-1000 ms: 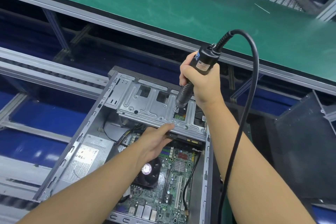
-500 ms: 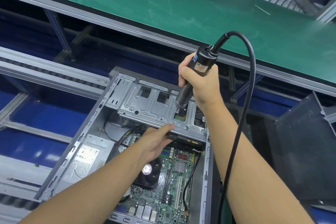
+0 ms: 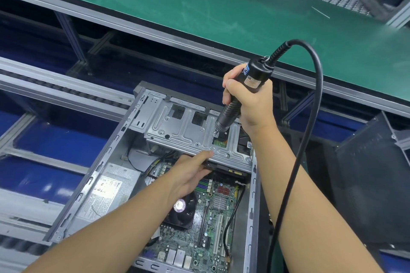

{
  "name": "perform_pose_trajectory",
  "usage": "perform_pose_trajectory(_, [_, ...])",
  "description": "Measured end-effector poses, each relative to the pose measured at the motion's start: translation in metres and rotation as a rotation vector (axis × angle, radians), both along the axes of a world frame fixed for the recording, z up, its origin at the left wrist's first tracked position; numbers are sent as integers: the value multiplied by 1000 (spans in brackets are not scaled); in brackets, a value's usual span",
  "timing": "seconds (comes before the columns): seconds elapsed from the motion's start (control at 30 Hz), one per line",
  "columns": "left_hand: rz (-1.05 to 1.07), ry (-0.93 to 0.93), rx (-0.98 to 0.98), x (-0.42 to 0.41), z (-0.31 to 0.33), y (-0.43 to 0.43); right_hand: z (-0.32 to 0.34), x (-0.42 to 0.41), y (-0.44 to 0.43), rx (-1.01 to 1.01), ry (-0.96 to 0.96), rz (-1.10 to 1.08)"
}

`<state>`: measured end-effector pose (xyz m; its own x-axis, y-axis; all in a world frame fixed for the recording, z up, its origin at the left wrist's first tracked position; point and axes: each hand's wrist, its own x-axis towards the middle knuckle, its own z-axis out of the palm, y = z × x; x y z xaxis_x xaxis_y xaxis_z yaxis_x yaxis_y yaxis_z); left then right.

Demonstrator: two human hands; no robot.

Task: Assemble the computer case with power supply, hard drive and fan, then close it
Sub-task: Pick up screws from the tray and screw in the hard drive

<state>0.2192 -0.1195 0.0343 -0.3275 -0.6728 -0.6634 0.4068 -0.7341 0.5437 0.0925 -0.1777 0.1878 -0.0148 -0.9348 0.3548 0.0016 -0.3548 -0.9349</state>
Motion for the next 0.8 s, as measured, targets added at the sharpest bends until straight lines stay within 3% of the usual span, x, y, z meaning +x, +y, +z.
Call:
perform_pose_trajectory(0.2, [15, -16, -37, -1, 5, 3, 31, -16, 10, -159, -73, 17])
perform_pose_trajectory(0.37, [-36, -5, -49, -11, 18, 13, 35, -36, 39, -154, -108, -39])
perform_pose_trajectory(0.5, [-46, -105, -75, -25, 23, 20, 34, -50, 68, -155, -118, -73])
perform_pose_trajectory(0.67, [-228, -376, -85, -51, 29, 52, 31, -67, 103, -137, -139, -100])
perform_pose_trajectory(0.8, [-561, -553, -198, -71, 36, 71, 29, -79, 127, -113, -143, -113])
